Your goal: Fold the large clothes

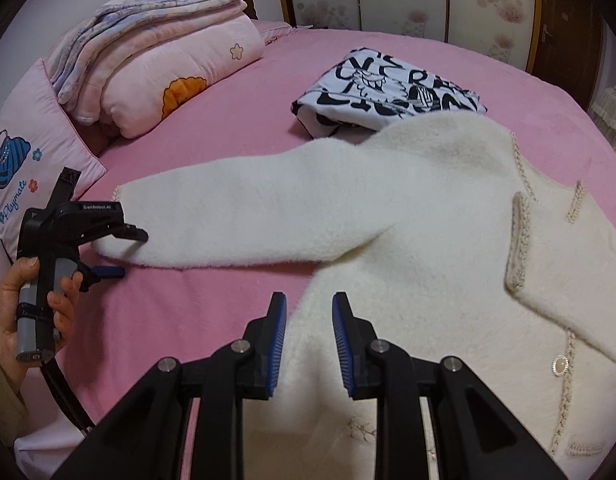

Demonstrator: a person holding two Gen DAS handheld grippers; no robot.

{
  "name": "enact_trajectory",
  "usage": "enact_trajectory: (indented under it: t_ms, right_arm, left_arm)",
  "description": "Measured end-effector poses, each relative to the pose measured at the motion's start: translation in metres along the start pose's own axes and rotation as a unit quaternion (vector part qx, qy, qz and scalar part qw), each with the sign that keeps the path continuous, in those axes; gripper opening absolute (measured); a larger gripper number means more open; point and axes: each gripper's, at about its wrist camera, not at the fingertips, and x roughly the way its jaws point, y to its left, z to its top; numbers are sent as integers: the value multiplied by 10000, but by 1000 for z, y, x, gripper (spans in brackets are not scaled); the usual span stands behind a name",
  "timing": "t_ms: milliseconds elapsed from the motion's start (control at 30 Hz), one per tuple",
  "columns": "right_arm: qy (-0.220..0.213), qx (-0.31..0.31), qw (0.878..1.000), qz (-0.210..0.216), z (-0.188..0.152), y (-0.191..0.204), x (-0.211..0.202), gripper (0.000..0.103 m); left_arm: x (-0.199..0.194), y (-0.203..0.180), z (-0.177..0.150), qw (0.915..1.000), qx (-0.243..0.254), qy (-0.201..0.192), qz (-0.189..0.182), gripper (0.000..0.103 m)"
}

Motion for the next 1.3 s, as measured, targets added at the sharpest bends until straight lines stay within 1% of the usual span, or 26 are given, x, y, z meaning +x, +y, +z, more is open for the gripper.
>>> enact_trajectory:
  t_ms: [33, 67, 100, 233, 300, 333, 367, 433, 500, 533, 600, 667, 733, 767, 800, 833, 867, 933, 1000, 1033, 1067, 1100, 1167, 1267, 1300]
  right_arm:
    - [31, 27, 10000, 1, -1, -3, 2, 23]
    - [72, 67, 10000, 3, -4, -8, 5, 23]
    - [105, 111, 9999, -2, -6, -13, 6, 23]
    - [167, 317, 9994, -11, -13, -34, 5, 23]
    - [155, 425, 9990, -26, -19, -48, 0, 23]
    - [141, 453, 9989, -43, -20, -53, -3, 23]
    - [120, 488, 9987, -73, -23, -59, -6, 23]
    - [76, 592, 9981, -130, -29, -74, -15, 23]
    - [30, 763, 9970, -153, -37, -92, -25, 23]
    - [7, 860, 9962, -168, -40, -101, -30, 23]
    - [-58, 1117, 9935, -205, -50, -124, -41, 23]
    - [-111, 1349, 9905, -261, -58, -145, -50, 24]
    - [-164, 1535, 9874, -352, -66, -165, -57, 24]
    - [-178, 1596, 9862, -409, -69, -173, -59, 24]
    - [-187, 1686, 9843, -494, -74, -184, -62, 24]
    - [-192, 1780, 9822, -566, -78, -196, -65, 24]
    - [-193, 1828, 9811, -605, -81, -202, -65, 24]
    - [-172, 1936, 9783, -712, -89, -218, -68, 24]
    - [-123, 2038, 9759, -767, -97, -233, -68, 24]
    - [-107, 2073, 9752, -772, -100, -237, -68, 24]
    - [-91, 2119, 9743, -763, -102, -242, -68, 24]
    - [-79, 2162, 9736, -728, -105, -246, -67, 24]
    - [-66, 2201, 9733, -654, -106, -250, -65, 24]
    - [-65, 2245, 9735, -431, -102, -251, -61, 24]
    - [-78, 2239, 9739, -365, -101, -248, -61, 24]
  left_arm:
    - [-3, -8, 0, 9994, 217, -181, 191, 43]
    - [-5, -14, 2, 9984, 360, -295, 307, 20]
    - [-8, -17, 3, 9977, 455, -404, 305, 12]
    - [-30, -35, -3, 9931, 645, -952, 219, 9]
    - [-51, -54, -13, 9863, 910, -1373, 76, 6]
    - [-60, -65, -18, 9831, 1036, -1508, 12, 6]
    - [-69, -82, -26, 9798, 1177, -1613, -101, 6]
    - [-84, -113, -43, 9738, 1433, -1699, -479, 6]
    - [-95, -153, -67, 9640, 1844, -1697, -889, 6]
    - [-99, -179, -87, 9562, 2140, -1656, -1115, 6]
    - [-99, -216, -120, 9421, 2618, -1520, -1443, 6]
    - [-88, -254, -159, 9267, 3109, -1260, -1694, 6]
    - [-66, -283, -193, 9136, 3491, -883, -1890, 6]
    - [-50, -296, -210, 9079, 3668, -688, -1910, 7]
    - [-37, -303, -224, 9043, 3798, -517, -1880, 7]
    - [-21, -313, -238, 8999, 3958, -325, -1801, 7]
    - [-4, -319, -251, 8974, 4102, -206, -1614, 8]
    - [21, -324, -270, 8927, 4325, -33, -1266, 13]
    - [41, -327, -283, 8871, 4521, 68, -928, 25]
    - [47, -329, -288, 8853, 4574, 80, -829, 30]
    - [50, -328, -292, 8834, 4620, 107, -775, 44]
    - [51, -329, -294, 8833, 4627, 115, -745, 56]
    - [48, -325, -295, 8852, 4598, 59, -700, 59]
    - [39, -326, -301, 8857, 4583, -35, -738, 59]
    - [31, -323, -304, 8846, 4594, -99, -794, 59]
